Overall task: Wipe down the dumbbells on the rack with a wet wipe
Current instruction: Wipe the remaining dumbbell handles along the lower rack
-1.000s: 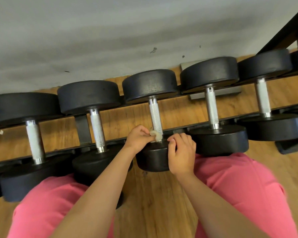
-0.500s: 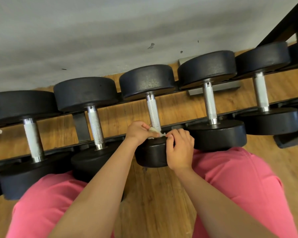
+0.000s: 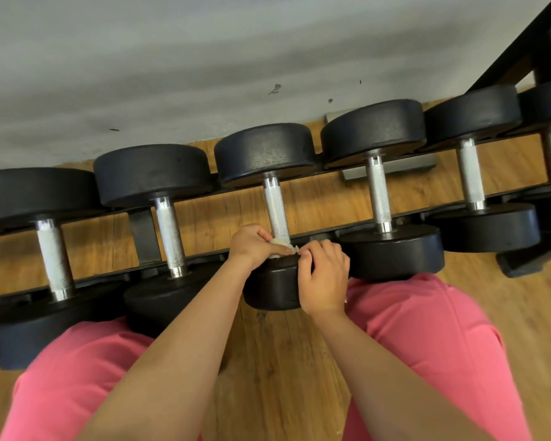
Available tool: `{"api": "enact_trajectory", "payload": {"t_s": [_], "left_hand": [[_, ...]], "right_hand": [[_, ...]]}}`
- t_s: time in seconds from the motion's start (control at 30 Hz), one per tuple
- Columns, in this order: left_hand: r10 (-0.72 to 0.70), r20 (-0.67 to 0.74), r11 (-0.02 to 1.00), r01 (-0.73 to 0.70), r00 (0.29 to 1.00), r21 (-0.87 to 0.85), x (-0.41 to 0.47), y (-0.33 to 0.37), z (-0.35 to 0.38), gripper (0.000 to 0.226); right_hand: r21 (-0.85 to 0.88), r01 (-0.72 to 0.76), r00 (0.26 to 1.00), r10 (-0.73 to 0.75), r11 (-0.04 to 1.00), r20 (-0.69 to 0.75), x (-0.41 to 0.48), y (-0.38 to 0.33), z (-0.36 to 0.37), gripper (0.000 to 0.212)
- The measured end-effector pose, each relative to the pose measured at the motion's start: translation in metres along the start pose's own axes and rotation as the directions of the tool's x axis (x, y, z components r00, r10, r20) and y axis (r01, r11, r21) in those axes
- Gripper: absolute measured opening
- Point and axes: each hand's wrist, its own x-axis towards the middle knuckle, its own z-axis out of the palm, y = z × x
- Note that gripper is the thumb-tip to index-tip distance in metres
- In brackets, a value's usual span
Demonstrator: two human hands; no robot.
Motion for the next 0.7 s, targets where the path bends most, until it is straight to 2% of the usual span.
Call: {"api": "enact_trajectory", "payload": {"t_s": [0.13,0.3,0.43,0.57,0.7], "left_hand": [[0.041,-0.028,0.997,-0.042,0.999,-0.059,-0.0025,-0.0109,-0.0061,0.028],[0.026,-0.005,0.999,-0.026,1.0,-0.019,-0.0043,-0.0012,-0.0004,0.036],[0.055,-0.04,0.995,-0.058,0.998,-0.083,-0.0034,-0.0076,-0.0044,0.024],[0.035,-0.032,0.979,-0.04,0.999,-0.202,-0.0048,-0.005,-0.0033,0.026],[0.04,-0.037,0.988,-0.045,0.999,-0.151,-0.0036,-0.0036,-0.0072,0.023]], "right_hand": [[0.007,0.0,1.0,0.0,1.0,-0.016,-0.0007,0.0003,0.0002,0.032],[0.001,-0.005,1.0,0.005,1.0,-0.006,-0.0002,-0.0002,-0.0005,0.034],[0.003,-0.001,1.0,0.002,1.0,-0.008,-0.0006,0.0002,0.0001,0.033],[0.008,-0.003,1.0,0.003,1.0,-0.008,-0.0012,0.0005,0.0001,0.033],[0.008,-0.006,1.0,0.006,1.0,-0.006,-0.001,0.001,0.0009,0.033]]}}
